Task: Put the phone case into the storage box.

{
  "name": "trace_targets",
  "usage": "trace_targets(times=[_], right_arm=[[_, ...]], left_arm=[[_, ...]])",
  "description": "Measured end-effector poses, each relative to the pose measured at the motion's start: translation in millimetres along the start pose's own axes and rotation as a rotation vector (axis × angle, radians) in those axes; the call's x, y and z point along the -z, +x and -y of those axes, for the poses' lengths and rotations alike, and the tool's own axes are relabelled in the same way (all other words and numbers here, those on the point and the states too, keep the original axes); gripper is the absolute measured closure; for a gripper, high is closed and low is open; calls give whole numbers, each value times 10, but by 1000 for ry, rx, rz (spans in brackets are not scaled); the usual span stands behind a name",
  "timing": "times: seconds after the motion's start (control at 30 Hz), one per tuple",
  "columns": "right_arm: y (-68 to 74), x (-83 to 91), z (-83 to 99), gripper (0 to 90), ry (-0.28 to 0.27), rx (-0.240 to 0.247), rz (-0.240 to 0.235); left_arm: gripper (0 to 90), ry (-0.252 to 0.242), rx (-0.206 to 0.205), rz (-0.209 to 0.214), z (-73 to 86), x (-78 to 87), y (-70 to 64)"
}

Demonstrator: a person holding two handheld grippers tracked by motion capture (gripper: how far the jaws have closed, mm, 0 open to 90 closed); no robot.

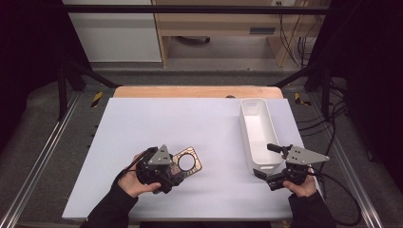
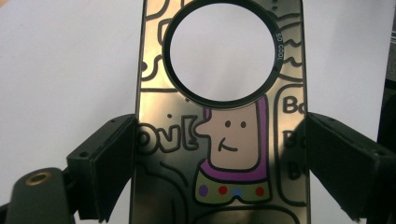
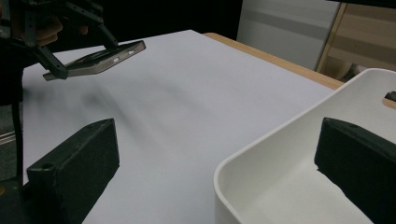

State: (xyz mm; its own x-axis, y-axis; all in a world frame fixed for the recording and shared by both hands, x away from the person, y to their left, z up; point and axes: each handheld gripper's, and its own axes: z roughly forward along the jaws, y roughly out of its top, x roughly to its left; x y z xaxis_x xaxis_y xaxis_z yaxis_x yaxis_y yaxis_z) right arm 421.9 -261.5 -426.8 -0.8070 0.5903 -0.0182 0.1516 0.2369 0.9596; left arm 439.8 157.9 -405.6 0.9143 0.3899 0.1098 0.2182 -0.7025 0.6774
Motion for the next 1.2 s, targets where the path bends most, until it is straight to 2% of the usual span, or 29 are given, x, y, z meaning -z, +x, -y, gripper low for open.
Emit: trace_targets(times=[0.63, 0.83, 1.2], right_arm=[[109, -108, -79, 4, 39, 51, -52], [151, -154, -112, 4, 57, 77, -71], [231, -273, -137, 7, 92, 121, -112]], left_arm=[[114, -1, -59, 42, -174, -82, -92], [114, 3, -87, 58, -242, -123, -123], [114, 7, -112, 79, -308, -143, -161]])
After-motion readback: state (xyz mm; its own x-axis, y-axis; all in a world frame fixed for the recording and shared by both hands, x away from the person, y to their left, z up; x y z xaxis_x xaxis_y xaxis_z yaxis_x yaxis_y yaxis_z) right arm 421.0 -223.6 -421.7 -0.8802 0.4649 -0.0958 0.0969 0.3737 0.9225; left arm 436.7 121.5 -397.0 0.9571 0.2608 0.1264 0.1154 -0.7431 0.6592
